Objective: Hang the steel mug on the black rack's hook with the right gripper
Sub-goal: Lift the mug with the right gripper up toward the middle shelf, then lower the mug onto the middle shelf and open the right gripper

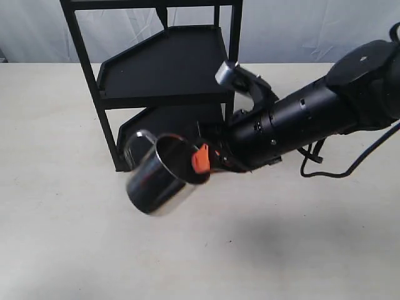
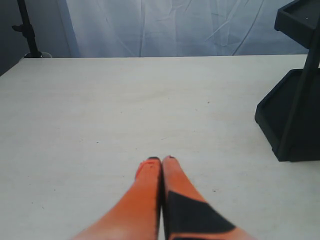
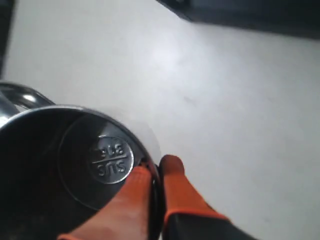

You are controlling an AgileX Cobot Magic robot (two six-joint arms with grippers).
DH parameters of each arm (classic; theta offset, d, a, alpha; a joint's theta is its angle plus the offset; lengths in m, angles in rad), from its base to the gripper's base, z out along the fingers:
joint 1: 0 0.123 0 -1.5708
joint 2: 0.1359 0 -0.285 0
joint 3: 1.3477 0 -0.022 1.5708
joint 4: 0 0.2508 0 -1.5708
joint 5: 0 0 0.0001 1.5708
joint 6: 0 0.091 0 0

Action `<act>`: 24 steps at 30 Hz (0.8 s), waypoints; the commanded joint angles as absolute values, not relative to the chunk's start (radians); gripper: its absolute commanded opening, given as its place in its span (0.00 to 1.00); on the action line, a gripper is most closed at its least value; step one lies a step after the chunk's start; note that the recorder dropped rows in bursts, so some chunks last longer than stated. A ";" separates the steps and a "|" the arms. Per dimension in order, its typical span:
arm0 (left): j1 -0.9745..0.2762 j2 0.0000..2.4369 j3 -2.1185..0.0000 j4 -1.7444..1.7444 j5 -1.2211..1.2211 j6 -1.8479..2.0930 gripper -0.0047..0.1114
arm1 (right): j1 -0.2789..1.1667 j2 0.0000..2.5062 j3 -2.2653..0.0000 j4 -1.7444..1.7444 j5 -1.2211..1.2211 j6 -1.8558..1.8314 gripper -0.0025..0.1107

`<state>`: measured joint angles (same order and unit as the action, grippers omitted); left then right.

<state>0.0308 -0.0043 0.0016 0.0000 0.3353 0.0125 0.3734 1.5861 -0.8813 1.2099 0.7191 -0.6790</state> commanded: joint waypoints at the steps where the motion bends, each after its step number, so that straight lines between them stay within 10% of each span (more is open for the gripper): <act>1: 0.026 0.000 0.000 0.000 0.328 0.009 0.04 | 0.371 1.521 -0.875 1.633 0.701 -0.938 0.01; 24: 0.026 0.000 0.000 0.000 0.328 0.009 0.04 | 0.267 1.512 -0.880 1.730 0.580 -0.891 0.01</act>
